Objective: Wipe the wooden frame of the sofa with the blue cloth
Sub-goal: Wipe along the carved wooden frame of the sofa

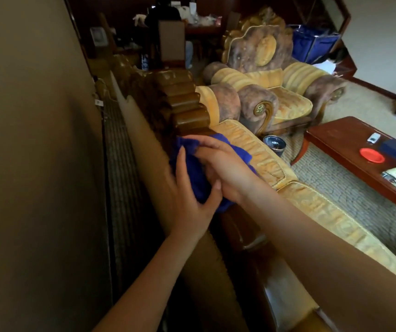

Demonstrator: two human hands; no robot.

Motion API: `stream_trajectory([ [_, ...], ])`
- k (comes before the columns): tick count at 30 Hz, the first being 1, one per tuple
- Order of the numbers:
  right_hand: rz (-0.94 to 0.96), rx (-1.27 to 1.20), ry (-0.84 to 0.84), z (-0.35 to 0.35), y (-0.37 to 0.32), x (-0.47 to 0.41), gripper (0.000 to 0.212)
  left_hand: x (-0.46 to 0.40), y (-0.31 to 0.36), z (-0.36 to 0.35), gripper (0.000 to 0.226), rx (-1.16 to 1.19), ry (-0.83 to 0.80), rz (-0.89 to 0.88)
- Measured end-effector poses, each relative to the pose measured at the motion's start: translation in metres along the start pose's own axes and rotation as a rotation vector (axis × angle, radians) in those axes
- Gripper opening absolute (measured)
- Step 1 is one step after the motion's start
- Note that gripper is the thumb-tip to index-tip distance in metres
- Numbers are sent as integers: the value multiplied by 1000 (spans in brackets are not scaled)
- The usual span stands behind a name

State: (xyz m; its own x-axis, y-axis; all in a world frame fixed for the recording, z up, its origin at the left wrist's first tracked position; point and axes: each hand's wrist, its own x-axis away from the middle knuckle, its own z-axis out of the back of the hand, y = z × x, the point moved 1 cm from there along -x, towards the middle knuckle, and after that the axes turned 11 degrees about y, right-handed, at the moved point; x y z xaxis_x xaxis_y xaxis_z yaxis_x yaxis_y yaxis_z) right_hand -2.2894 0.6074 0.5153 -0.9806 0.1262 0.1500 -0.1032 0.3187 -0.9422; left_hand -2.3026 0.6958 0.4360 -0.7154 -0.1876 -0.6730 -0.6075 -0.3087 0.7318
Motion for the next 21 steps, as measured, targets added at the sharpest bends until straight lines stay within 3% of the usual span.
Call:
stream_trajectory([
  [3,-22,30,-98,-7,-3,-11,25,-10,-13,5,66,-44,70,99],
  [6,441,668,69,3,-6,-19,23,-11,-27,15,56,-109,18,138],
  [8,695,915,208,15,-8,-21,23,-8,-43,18,51,-101,3,312],
  [11,710,974,303,31,-1,-26,27,4,-42,2,49,116,-86,744],
  [13,711,1031,311,33,9,-29,31,16,-20,-9,57,131,-137,755],
  [16,740,979,416,30,9,-28,35,22,-1,-19,62,113,-88,733],
  [19,666,896,575,35,7,-28,41,10,-10,-27,59,95,-37,691],
  [21,579,888,595,37,7,-31,47,-7,-32,-33,53,143,7,668],
])
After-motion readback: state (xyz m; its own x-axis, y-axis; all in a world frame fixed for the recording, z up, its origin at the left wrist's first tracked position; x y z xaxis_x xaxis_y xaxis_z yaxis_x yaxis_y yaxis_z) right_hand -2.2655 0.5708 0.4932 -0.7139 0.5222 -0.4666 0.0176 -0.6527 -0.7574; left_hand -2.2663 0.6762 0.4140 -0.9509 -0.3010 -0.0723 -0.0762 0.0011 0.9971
